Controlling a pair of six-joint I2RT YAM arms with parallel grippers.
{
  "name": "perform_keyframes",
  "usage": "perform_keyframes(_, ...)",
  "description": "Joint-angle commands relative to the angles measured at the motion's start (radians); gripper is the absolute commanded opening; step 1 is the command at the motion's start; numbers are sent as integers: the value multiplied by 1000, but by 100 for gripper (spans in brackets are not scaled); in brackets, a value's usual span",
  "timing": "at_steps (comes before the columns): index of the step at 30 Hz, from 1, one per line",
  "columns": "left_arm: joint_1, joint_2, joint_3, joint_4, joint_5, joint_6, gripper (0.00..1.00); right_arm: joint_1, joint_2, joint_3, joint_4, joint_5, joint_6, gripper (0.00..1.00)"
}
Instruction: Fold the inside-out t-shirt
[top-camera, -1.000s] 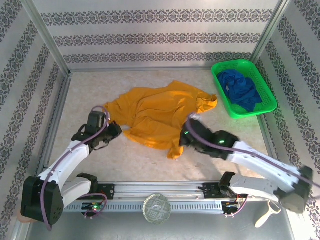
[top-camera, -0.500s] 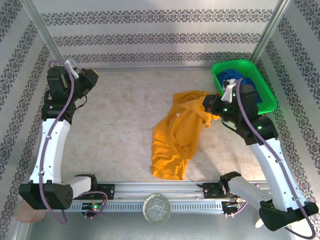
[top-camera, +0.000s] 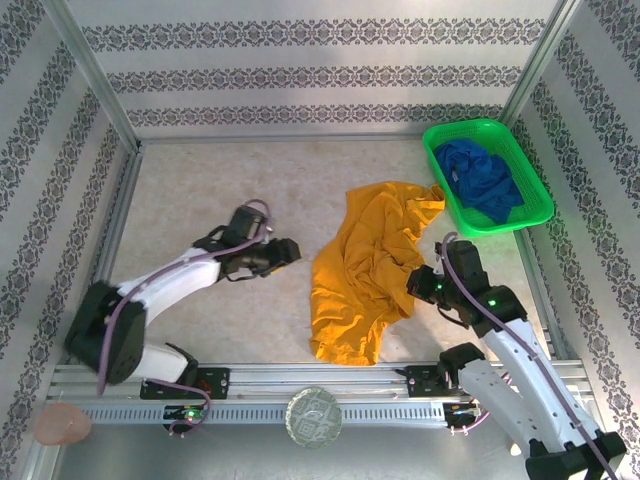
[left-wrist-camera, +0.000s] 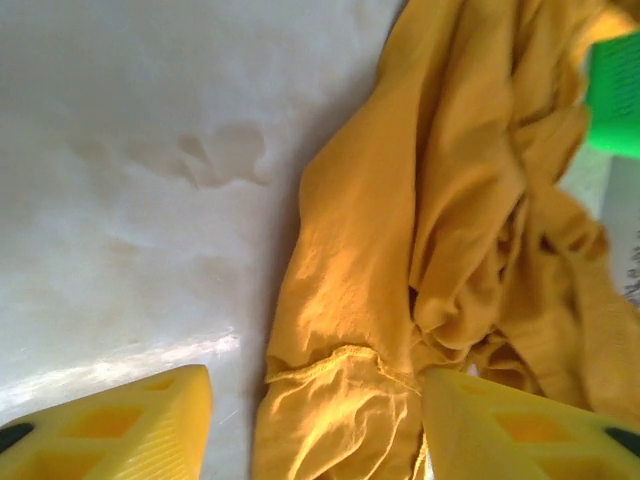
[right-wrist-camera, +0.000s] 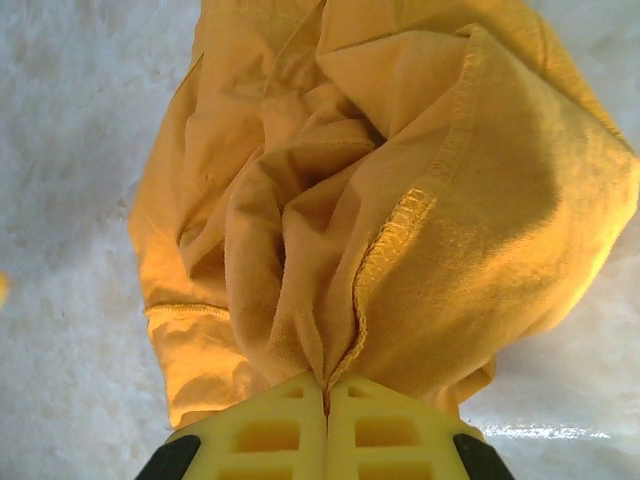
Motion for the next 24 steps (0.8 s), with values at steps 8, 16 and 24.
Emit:
perform_keyframes(8, -156, 430, 421, 57, -74, 55, 71, -12, -11, 35, -51, 70, 13, 0)
perform_keyframes(16, -189, 627, 620, 8, -46, 76, 74, -12, -5, 37, -50, 64, 9, 0)
perform_keyframes(24, -204, 719, 732, 3, -27, 67, 5, -39, 42, 80, -22, 23, -9, 0)
